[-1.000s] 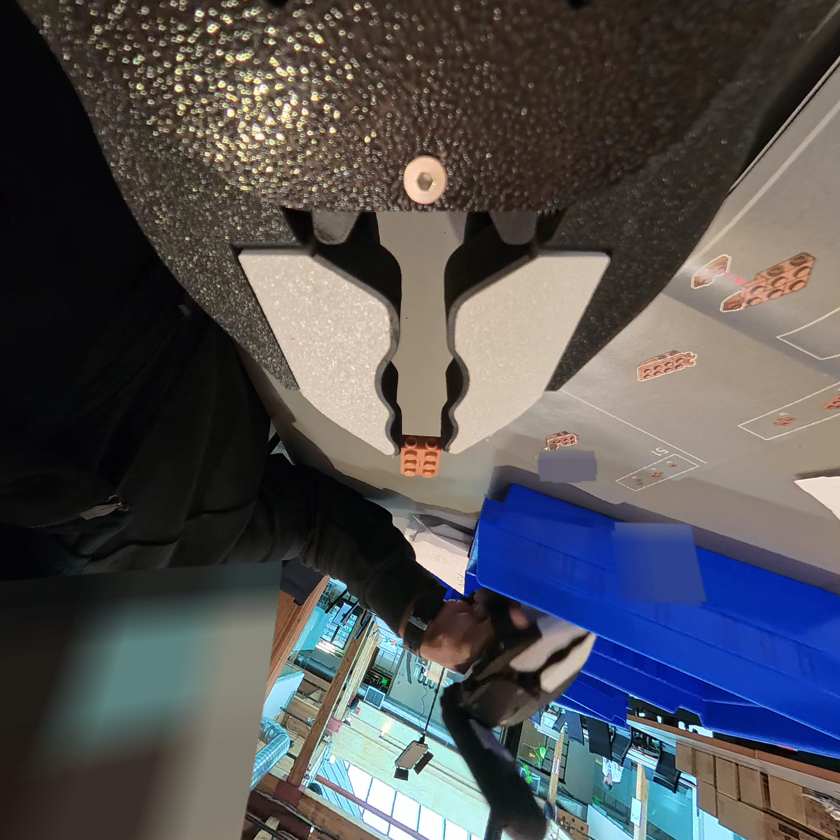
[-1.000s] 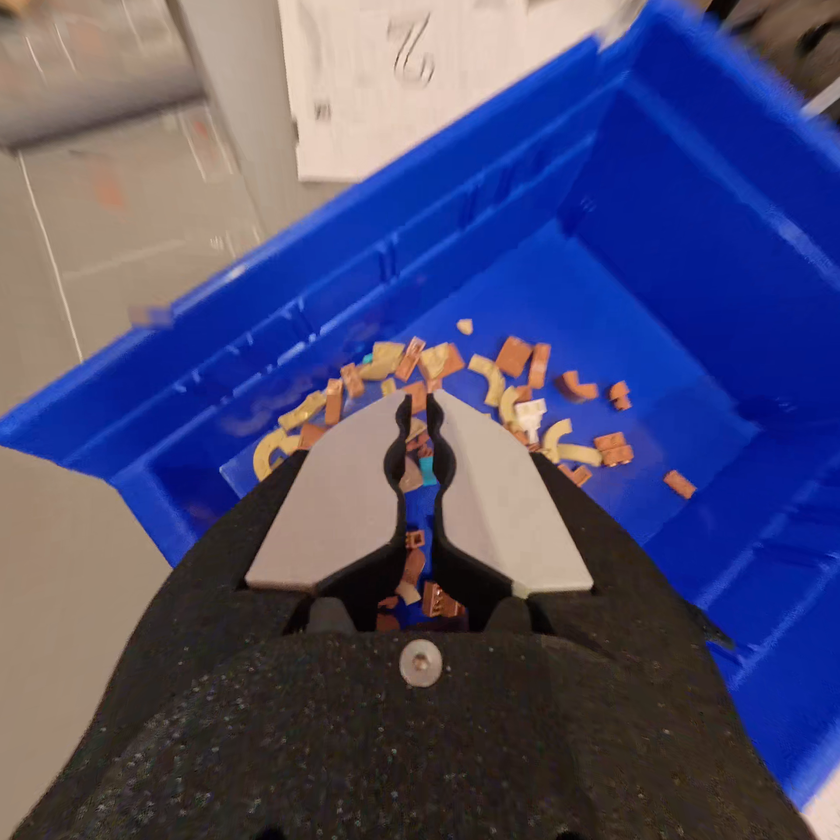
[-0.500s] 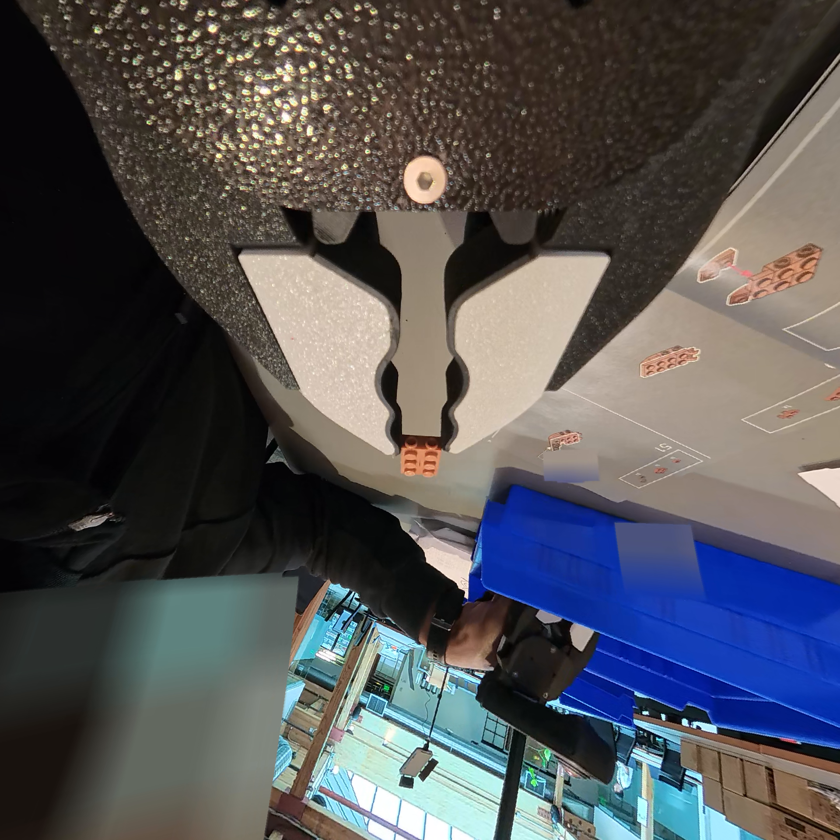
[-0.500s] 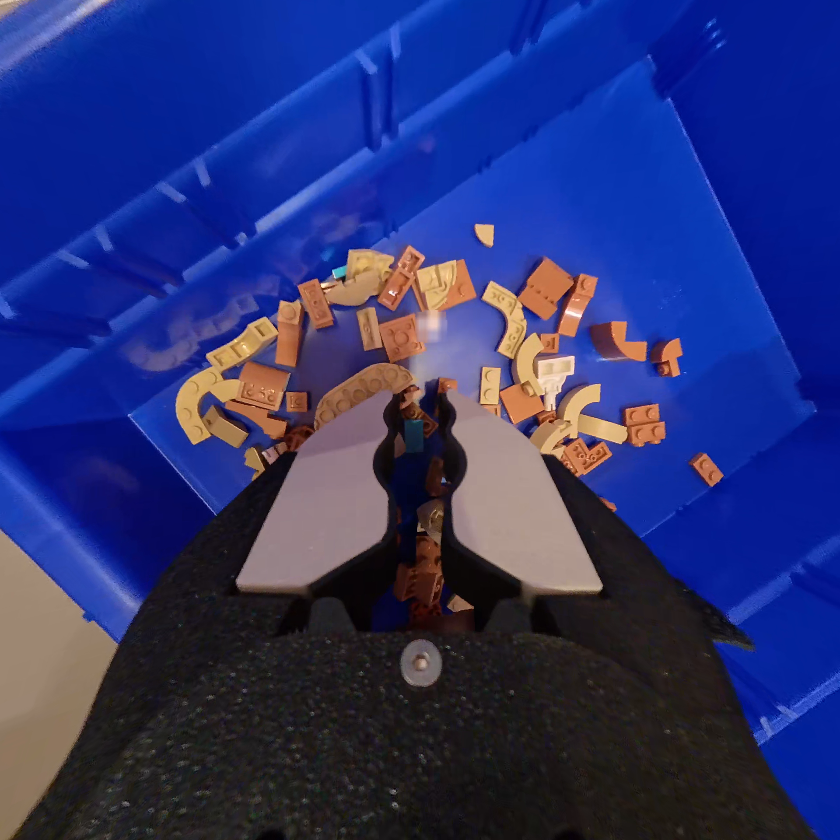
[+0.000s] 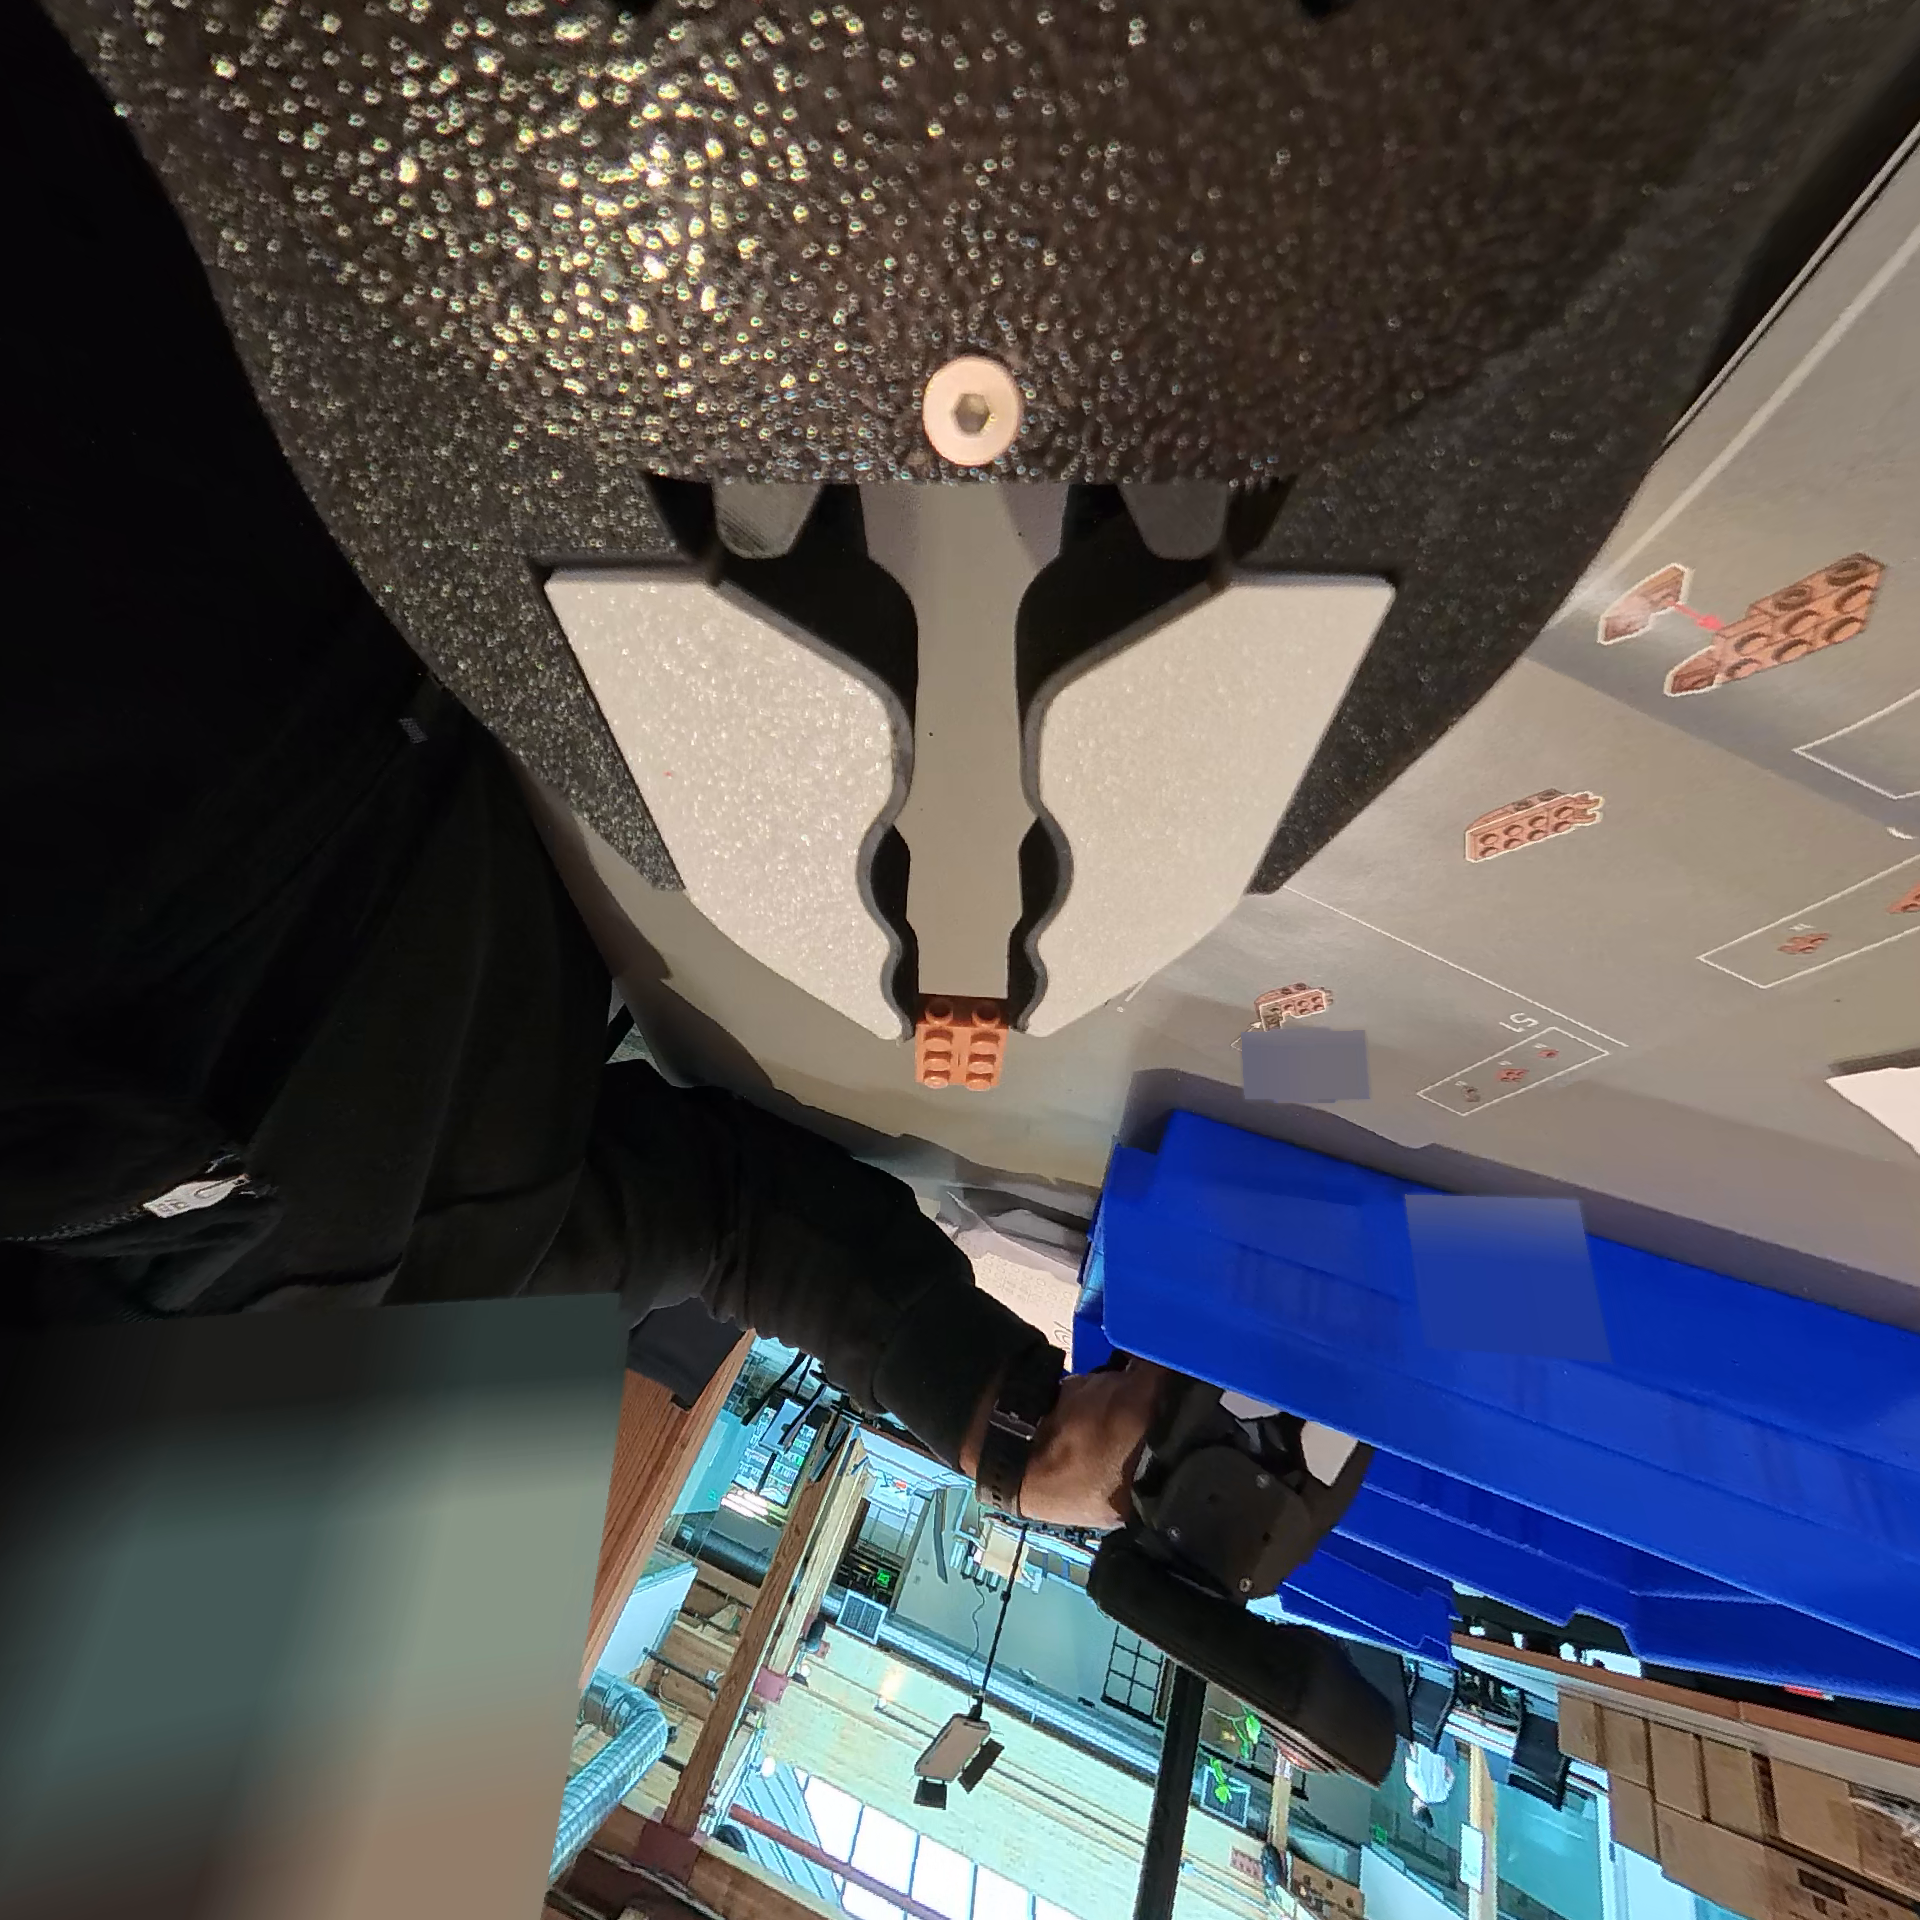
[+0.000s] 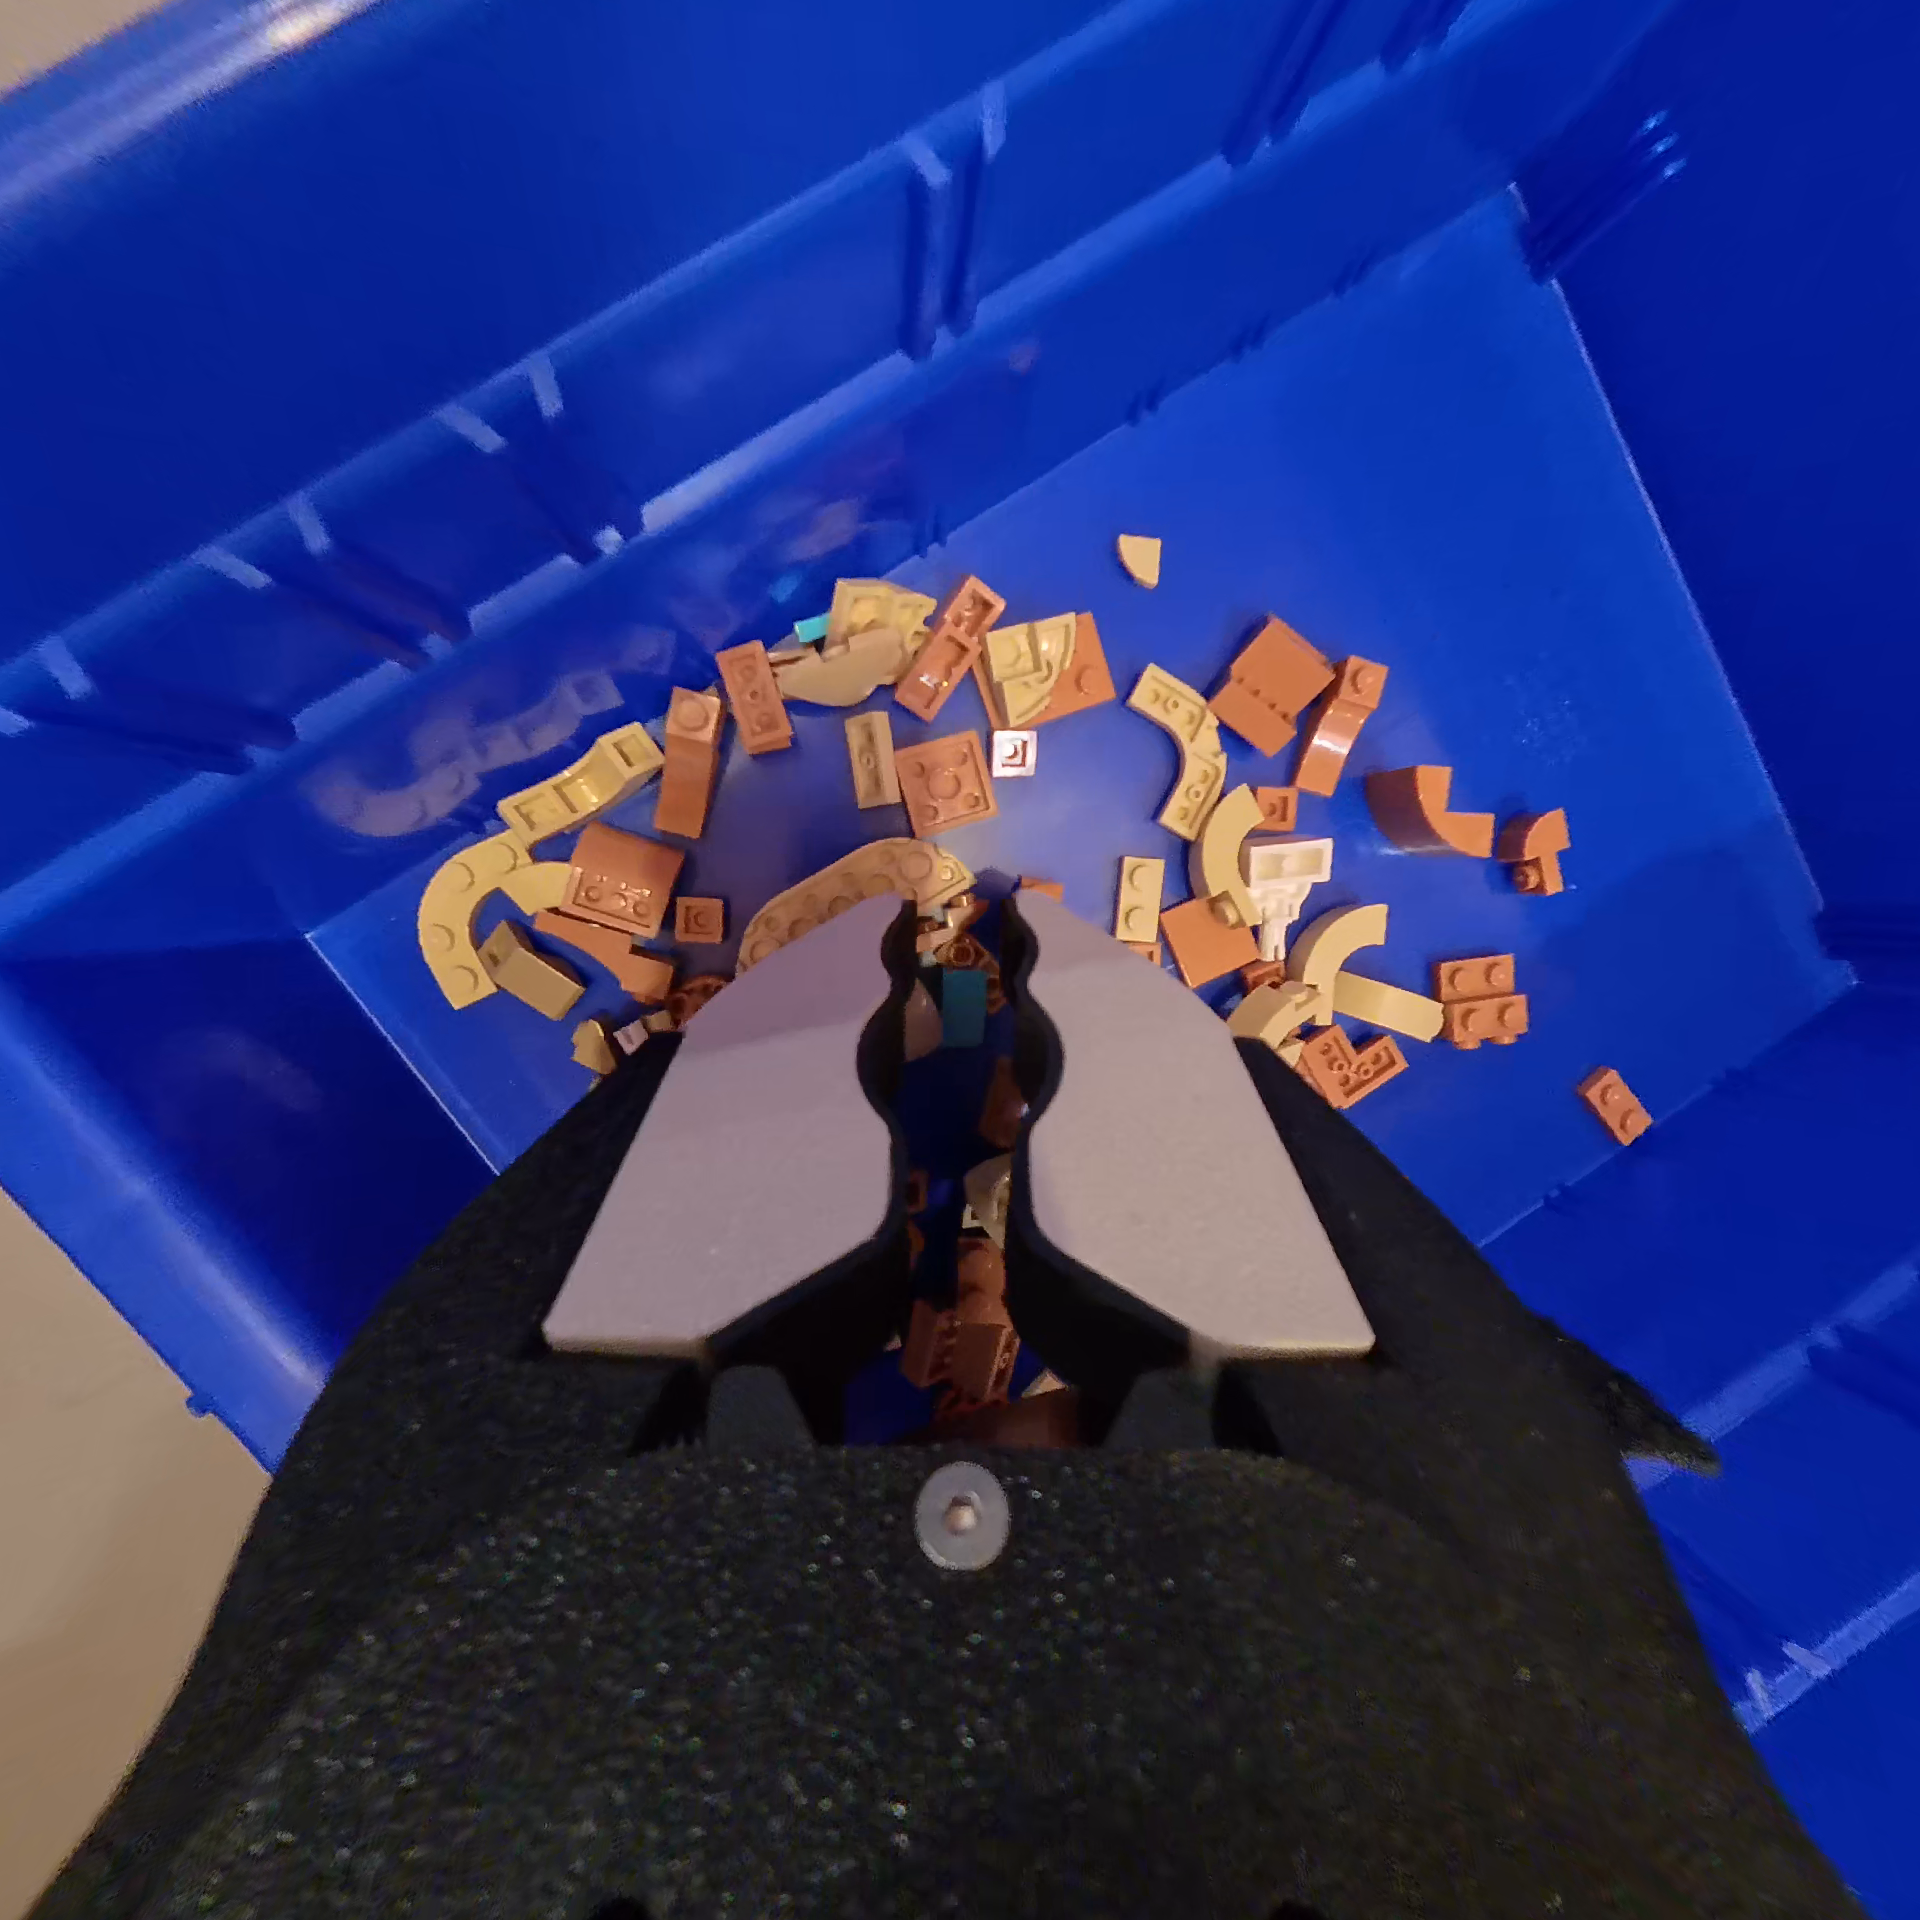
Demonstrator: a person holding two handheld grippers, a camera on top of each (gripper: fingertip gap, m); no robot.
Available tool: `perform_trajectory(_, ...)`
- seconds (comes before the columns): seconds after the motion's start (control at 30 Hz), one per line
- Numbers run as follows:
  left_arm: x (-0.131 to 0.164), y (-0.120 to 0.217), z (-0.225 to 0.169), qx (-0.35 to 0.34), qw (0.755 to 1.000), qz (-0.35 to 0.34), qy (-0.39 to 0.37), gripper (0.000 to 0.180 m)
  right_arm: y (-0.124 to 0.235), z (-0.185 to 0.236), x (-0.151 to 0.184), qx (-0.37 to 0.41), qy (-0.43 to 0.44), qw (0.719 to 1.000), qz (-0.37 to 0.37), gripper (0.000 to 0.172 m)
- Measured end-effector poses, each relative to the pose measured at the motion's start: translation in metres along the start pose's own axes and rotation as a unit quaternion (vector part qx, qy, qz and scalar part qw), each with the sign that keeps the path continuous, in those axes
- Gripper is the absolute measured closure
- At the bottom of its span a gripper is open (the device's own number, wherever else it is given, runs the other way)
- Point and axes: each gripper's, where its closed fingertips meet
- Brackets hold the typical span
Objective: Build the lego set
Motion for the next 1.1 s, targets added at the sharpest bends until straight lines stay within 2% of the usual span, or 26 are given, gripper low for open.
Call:
perform_trajectory(0.4, 0.000, 0.001, -0.001, 0.001, 1.000, -0.001, -0.003, 0.165, -0.003, -0.002, 0.000, 0.007, 0.004, 1.000, 0.007, 0.162)
perform_trajectory(0.53, 0.000, 0.000, -0.001, 0.000, 1.000, 0.000, -0.003, 0.165, -0.004, -0.005, -0.001, 0.015, 0.000, 1.000, 0.007, 0.172)
perform_trajectory(0.73, 0.000, 0.000, -0.001, 0.001, 1.000, 0.001, -0.005, 0.165, 0.005, -0.009, -0.005, 0.019, -0.016, 1.000, -0.007, 0.172)
perform_trajectory(0.9, 0.000, 0.000, -0.002, 0.001, 1.000, 0.003, -0.006, 0.165, -0.001, -0.007, 0.005, 0.019, -0.009, 0.999, 0.026, 0.172)
perform_trajectory(1.1, 0.001, 0.000, -0.002, 0.002, 1.000, 0.004, -0.007, 0.165, 0.008, -0.010, 0.007, 0.019, -0.023, 0.999, 0.028, 0.167)
Point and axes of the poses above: each gripper's, where its closed fingertips meet, y back along the fingers, x out of its underside, z = x × y across the jaws, and after that the axes turned 6 degrees about z, right-handed
